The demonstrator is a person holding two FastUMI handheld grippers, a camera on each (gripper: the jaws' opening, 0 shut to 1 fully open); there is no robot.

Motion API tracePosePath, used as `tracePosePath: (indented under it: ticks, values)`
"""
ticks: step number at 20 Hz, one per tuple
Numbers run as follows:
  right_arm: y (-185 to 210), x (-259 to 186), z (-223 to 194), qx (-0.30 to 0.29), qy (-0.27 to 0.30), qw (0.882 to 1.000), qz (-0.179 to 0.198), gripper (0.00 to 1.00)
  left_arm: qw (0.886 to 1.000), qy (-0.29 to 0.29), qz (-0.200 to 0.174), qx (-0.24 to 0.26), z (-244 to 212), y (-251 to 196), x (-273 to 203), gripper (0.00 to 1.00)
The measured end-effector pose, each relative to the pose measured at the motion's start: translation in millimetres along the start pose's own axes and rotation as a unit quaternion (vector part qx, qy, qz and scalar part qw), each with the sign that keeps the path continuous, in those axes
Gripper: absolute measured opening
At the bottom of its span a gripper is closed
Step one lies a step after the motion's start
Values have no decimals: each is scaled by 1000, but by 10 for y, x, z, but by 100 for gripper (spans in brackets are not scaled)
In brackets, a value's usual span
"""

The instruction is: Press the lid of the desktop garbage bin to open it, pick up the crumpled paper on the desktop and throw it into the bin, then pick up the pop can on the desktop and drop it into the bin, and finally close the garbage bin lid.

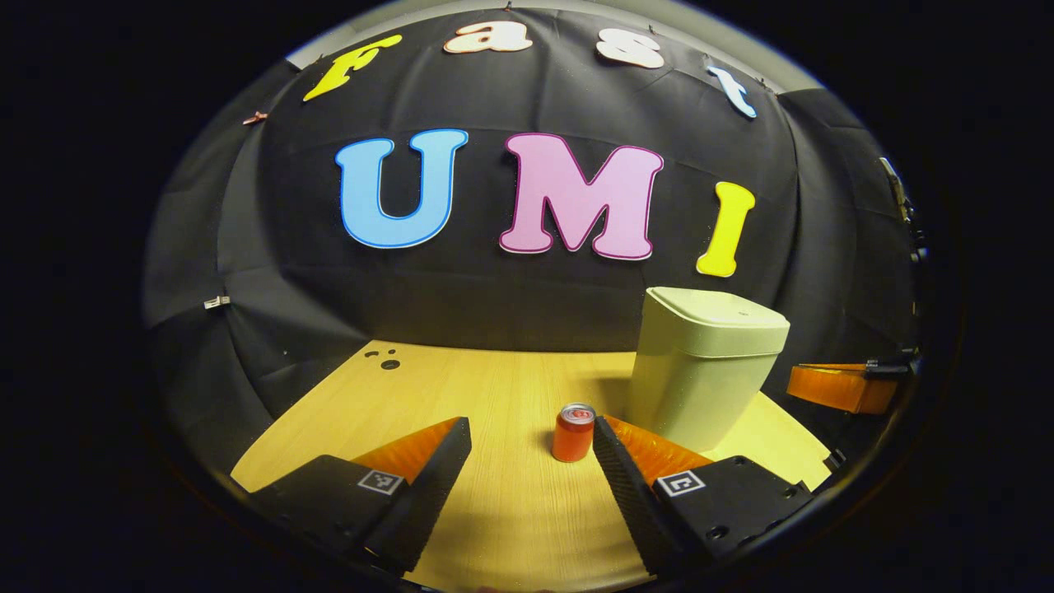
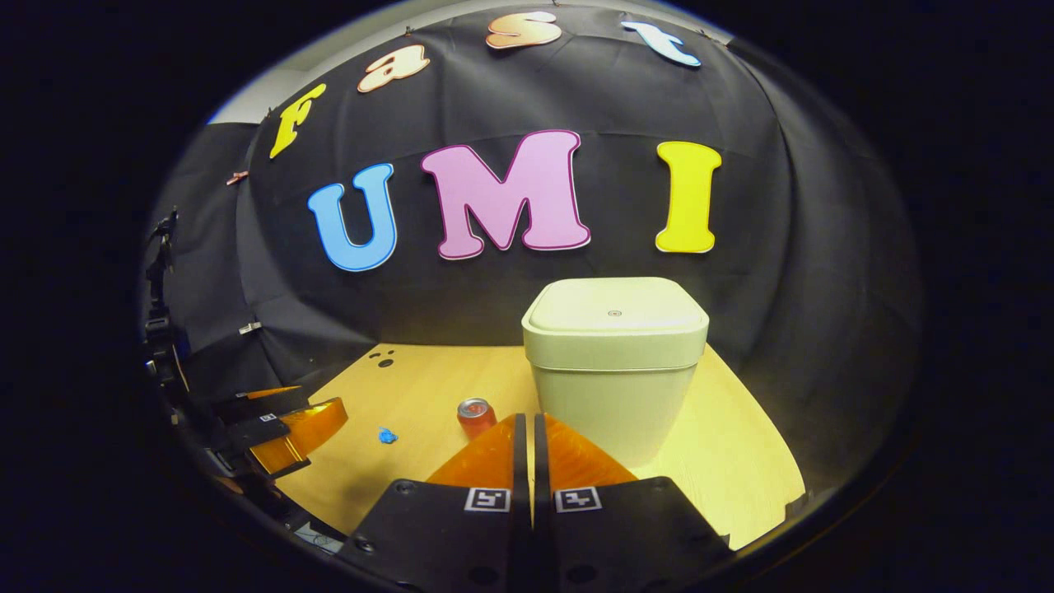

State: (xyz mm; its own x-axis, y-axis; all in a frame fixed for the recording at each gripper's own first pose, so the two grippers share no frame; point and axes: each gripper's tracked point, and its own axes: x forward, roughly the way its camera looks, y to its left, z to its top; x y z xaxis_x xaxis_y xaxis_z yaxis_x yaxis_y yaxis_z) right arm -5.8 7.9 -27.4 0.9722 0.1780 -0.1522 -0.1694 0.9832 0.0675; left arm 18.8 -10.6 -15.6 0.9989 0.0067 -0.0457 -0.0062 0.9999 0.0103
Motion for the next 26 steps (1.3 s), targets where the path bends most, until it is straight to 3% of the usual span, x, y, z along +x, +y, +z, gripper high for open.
tracePosePath:
  ticks: [7, 18, 26]
  values:
    - [-46, 181, 241, 10, -8, 1000, 1, 5, 1000, 7, 11, -2, -28, 22, 18, 96]
    - [-564, 665, 834, 11, -45, 998, -51, 5, 999, 22, 27, -1, -103, 84, 171, 96]
    - [-823, 1139, 888, 9, -37, 997, -73, 5, 998, 29, 54, -3, -130, 225, 222, 96]
